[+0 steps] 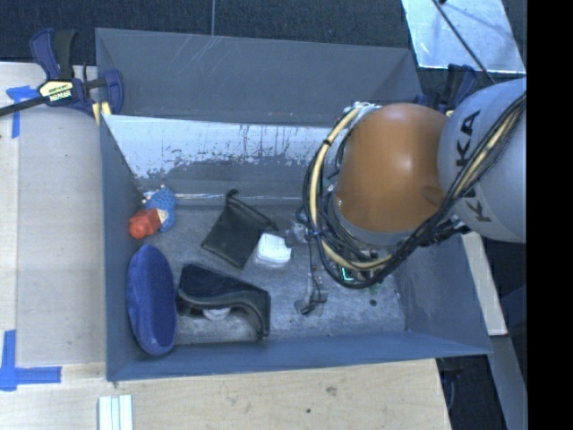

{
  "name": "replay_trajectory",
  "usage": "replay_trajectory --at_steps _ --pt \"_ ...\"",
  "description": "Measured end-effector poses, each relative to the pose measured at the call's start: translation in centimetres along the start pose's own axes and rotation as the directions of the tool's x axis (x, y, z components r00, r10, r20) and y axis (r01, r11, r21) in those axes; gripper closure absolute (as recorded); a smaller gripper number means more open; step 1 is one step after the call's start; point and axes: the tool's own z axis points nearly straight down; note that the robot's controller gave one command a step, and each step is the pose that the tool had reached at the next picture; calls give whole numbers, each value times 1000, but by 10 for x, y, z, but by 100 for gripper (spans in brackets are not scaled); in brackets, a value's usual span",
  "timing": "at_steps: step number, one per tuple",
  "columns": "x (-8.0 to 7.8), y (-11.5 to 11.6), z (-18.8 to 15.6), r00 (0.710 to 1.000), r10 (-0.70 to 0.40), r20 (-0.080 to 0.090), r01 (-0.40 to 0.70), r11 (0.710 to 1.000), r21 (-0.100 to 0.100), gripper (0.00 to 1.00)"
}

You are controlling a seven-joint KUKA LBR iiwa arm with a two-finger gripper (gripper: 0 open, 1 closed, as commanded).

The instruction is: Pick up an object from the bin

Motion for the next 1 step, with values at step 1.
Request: replay_trajectory --at_steps 1 --pt "-66 85 66 987 -157 8 157 988 -2 0"
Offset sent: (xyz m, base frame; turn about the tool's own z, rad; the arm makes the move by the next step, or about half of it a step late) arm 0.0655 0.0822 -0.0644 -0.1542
